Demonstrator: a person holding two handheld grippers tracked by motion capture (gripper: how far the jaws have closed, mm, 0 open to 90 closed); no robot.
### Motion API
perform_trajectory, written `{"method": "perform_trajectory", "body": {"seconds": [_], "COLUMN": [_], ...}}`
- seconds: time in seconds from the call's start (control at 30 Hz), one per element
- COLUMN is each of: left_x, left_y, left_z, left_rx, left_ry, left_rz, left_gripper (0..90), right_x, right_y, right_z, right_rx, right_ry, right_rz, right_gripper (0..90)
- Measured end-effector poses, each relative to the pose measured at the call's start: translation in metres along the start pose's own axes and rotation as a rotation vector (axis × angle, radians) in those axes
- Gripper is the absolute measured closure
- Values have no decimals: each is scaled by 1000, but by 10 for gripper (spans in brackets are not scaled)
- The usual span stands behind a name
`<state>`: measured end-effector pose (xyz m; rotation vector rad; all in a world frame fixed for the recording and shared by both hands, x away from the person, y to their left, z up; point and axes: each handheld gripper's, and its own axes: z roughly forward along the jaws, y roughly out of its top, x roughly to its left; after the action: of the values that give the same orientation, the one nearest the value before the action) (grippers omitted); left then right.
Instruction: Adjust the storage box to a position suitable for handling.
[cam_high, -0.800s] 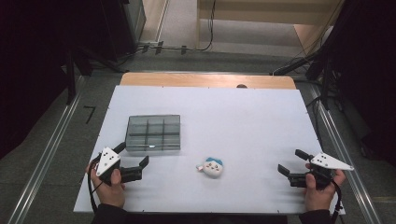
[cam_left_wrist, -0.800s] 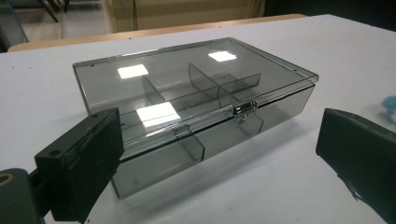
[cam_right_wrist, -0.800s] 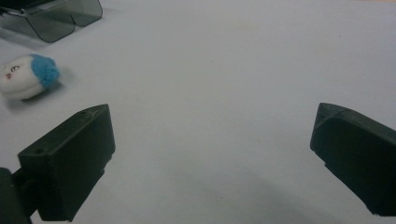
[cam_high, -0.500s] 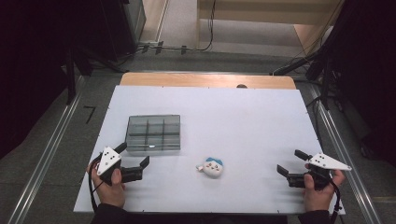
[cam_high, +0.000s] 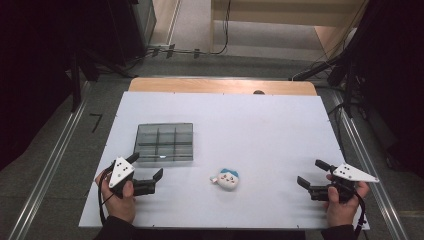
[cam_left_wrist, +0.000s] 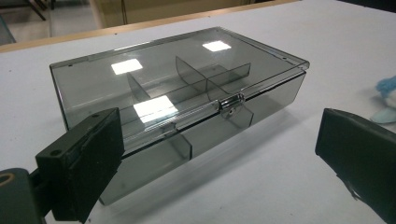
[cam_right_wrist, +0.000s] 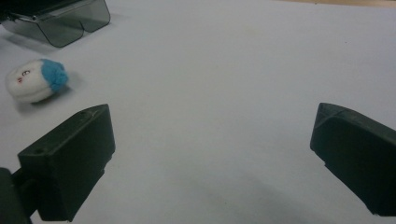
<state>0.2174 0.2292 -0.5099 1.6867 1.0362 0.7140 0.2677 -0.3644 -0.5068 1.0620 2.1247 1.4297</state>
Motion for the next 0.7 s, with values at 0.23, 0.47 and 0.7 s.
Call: {"method": "perform_trajectory", "body": {"seconds": [0.23,0.47,0.7], "left_x": [2,7,19], "left_y": [3,9,38], "left_z": [-3,-7,-16], "left_rx": [7,9,-10], "left_ry": [-39,-5,-12], "left_rz": [-1,-67,-75], "left_gripper": [10,10,19], "right_x": [2,3,5], "right_y": [1,1,1], "right_z": [3,4,5], "right_rx": [20,25,37], "right_ry": [-6,-8,-17], "right_rz": [-13,-16,-23], "right_gripper": [0,0,0]}}
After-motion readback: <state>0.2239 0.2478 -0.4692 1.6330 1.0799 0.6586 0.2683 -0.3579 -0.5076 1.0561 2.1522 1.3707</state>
